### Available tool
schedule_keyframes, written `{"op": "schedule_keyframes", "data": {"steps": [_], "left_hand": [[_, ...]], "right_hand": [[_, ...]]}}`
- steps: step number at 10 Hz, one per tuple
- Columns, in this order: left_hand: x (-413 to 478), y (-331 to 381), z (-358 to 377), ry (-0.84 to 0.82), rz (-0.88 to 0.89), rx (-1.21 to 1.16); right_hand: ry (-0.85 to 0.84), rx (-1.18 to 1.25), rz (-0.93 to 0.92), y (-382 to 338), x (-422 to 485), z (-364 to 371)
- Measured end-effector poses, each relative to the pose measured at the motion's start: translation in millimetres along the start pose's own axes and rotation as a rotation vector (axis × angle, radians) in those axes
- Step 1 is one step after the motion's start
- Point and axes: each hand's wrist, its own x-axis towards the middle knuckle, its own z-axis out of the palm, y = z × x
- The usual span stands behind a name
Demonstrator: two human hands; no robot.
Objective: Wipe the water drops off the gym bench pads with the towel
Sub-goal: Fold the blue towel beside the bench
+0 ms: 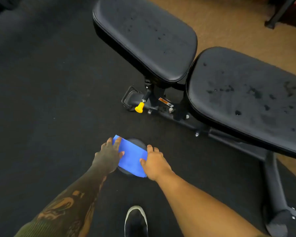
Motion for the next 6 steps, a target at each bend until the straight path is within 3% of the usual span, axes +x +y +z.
{"op": "schedule_keyframes", "data": {"steps": [6], "left_hand": [[19, 11, -22, -0.001, 0.027, -0.08]], "right_hand": [[0.02, 0.171, 0.228, -18, 18, -6]]}}
